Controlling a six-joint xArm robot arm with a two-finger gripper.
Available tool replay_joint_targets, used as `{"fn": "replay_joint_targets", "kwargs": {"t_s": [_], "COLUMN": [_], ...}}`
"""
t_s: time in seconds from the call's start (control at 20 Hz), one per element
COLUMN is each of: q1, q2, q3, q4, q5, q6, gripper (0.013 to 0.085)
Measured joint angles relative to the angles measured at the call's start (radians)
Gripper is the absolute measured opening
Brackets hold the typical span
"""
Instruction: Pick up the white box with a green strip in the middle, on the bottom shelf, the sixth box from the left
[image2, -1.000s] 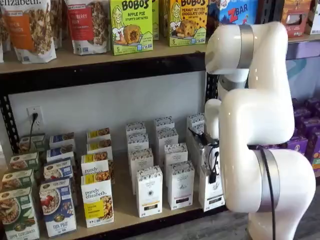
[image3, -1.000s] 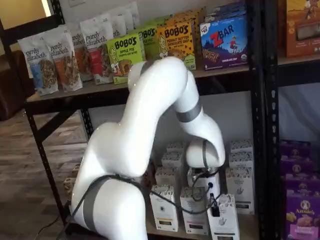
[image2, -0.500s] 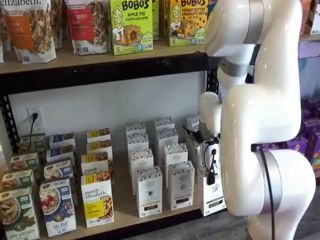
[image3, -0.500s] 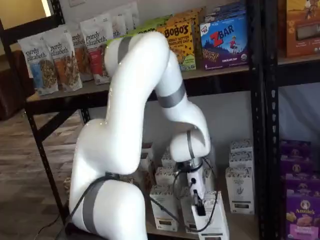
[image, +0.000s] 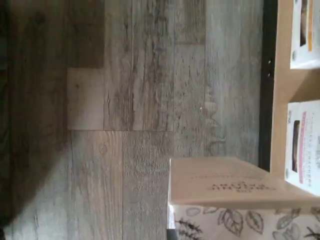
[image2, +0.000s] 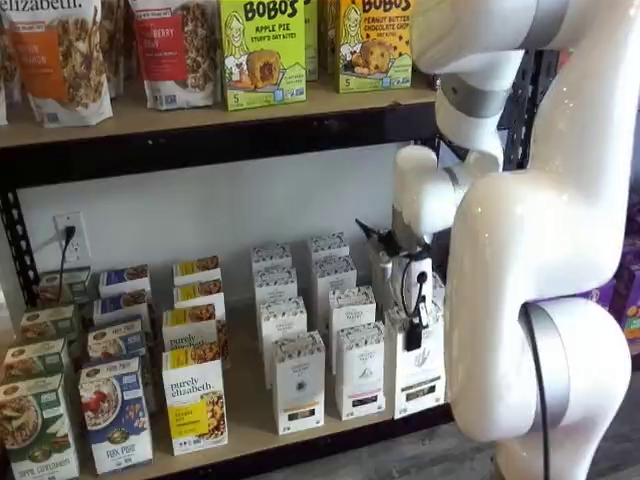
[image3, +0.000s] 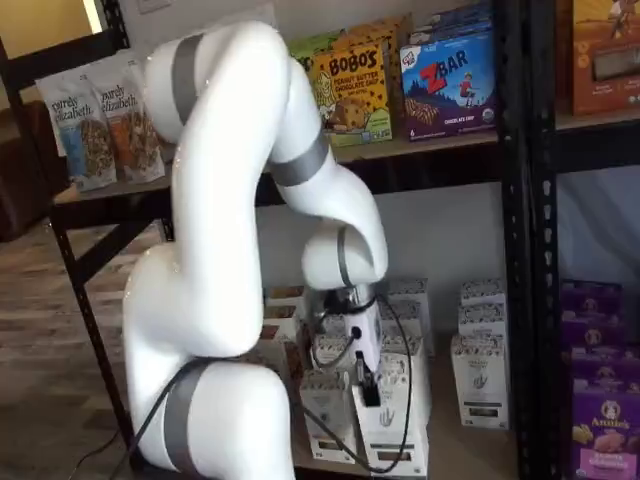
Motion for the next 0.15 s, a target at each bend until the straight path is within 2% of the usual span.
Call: {"fn": "replay_joint_targets", "kwargs": {"t_s": [0.15], "q1": [0.017], "q2": [-0.062], "q3": [0.017], "q4": [0.042], "q5": [0.043], "q6": [-0.022], "gripper": [0.045]}}
